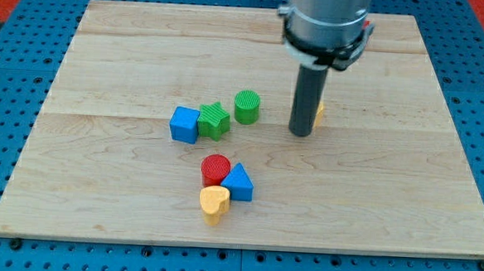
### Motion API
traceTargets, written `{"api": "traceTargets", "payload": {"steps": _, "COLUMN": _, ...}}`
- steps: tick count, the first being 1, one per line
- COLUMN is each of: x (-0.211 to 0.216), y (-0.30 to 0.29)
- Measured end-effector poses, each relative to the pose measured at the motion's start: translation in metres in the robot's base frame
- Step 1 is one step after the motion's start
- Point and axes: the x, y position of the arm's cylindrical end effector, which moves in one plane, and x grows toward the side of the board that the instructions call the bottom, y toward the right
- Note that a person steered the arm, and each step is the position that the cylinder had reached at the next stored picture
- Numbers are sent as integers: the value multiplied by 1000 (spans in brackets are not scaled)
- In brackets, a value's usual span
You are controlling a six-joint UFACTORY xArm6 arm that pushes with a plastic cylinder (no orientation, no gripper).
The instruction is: Push the red circle into the green star
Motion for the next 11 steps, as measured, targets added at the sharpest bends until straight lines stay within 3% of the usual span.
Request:
{"api": "traceTargets", "payload": {"steps": 1, "x": -38, "y": 20}}
{"api": "traceTargets", "payload": {"steps": 2, "x": -52, "y": 87}}
{"api": "traceTargets", "payload": {"steps": 3, "x": -122, "y": 74}}
{"api": "traceTargets", "payload": {"steps": 4, "x": -98, "y": 81}}
{"api": "traceTargets", "payload": {"steps": 6, "x": 70, "y": 58}}
{"api": "traceTargets", "payload": {"steps": 7, "x": 143, "y": -18}}
{"api": "traceTargets", "payload": {"steps": 8, "x": 176, "y": -118}}
{"api": "traceTargets", "payload": {"steps": 9, "x": 172, "y": -132}}
{"api": "traceTargets", "payload": {"steps": 11, "x": 111, "y": -114}}
